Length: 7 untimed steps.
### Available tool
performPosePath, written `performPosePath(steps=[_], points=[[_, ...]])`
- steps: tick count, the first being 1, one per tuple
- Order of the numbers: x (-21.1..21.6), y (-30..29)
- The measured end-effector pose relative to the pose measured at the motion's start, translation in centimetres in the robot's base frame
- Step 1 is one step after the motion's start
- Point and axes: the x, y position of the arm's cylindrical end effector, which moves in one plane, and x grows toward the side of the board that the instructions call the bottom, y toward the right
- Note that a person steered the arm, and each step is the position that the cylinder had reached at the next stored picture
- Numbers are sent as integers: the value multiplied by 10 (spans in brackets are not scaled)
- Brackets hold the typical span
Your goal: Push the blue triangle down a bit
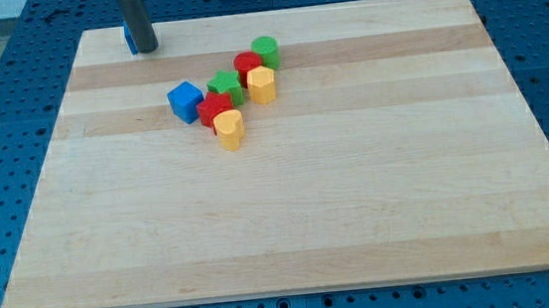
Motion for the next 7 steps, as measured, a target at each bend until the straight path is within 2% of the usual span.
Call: performPosePath(steps=[3,5,7], points=[[-4,20],[-38,32],[-51,10]])
